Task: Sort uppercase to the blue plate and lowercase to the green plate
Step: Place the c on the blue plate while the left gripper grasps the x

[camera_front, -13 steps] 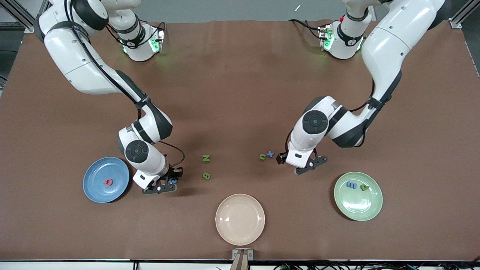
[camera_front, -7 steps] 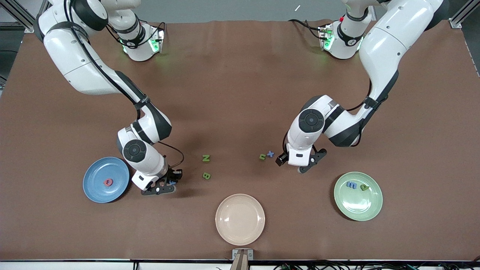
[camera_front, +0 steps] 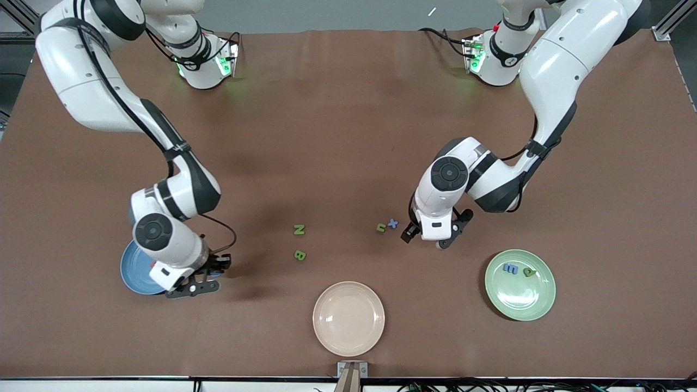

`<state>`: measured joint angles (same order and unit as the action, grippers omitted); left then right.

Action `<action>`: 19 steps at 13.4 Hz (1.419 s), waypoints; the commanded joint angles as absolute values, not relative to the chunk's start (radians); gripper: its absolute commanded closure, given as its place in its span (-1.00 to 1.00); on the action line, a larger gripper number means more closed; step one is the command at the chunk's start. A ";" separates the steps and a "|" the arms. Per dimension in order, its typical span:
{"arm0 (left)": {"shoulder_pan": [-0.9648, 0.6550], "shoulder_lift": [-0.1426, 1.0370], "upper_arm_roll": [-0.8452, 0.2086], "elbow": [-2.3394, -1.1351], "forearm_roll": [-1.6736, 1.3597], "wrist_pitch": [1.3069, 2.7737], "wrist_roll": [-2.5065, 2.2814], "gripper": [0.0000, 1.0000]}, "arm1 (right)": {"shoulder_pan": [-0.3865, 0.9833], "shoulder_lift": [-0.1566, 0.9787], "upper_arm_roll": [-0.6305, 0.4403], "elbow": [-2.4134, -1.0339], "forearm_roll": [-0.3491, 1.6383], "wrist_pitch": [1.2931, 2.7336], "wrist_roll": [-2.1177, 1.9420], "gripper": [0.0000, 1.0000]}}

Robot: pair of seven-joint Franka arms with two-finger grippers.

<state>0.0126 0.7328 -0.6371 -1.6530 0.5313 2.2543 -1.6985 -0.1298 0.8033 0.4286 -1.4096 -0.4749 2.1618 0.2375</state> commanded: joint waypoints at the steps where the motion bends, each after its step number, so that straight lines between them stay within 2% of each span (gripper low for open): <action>1: -0.014 0.747 -0.630 -1.635 0.522 2.253 -1.785 -0.68 | -0.181 0.738 0.437 -1.433 -0.463 2.088 0.125 0.92; 3: -0.037 0.765 -0.630 -1.632 0.520 2.255 -1.827 -0.67 | -0.204 0.720 0.392 -1.434 -0.433 2.053 0.021 0.92; 7: -0.100 0.825 -0.624 -1.583 0.520 2.255 -1.908 -0.61 | -0.184 0.712 0.137 -1.436 -0.107 2.065 -0.381 0.90; 9: -0.100 0.836 -0.623 -1.583 0.520 2.255 -1.905 -0.57 | -0.173 0.715 0.091 -1.457 -0.037 2.062 -0.439 0.79; 10: -0.100 0.839 -0.617 -1.583 0.520 2.255 -1.902 -0.53 | -0.173 0.715 0.089 -1.476 -0.037 2.062 -0.440 0.50; 12: -0.101 0.848 -0.604 -1.583 0.520 2.255 -1.908 -0.52 | -0.173 0.719 0.089 -1.500 -0.032 2.062 -0.439 -0.60; 13: -0.101 0.853 -0.603 -1.583 0.519 2.255 -1.908 -0.51 | -0.173 0.718 0.090 -1.502 -0.031 2.060 -0.439 -0.93; 14: -0.101 0.862 -0.603 -1.583 0.520 2.253 -1.908 -0.48 | -0.176 0.716 0.101 -1.496 -0.029 2.060 -0.439 -1.00; 16: -0.101 0.868 -0.603 -1.583 0.520 2.255 -1.908 -0.45 | -0.146 0.713 0.118 -1.465 -0.026 2.062 -0.414 -1.00; 19: -0.104 0.879 -0.603 -1.582 0.523 2.255 -1.908 -0.33 | -0.039 0.713 0.136 -1.433 -0.014 2.068 -0.168 -1.00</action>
<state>-0.0935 0.8691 -0.6063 -1.5996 0.5303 2.2575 -1.9042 -0.1098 0.7338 0.1343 -1.4305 -0.0313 2.0680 -0.2991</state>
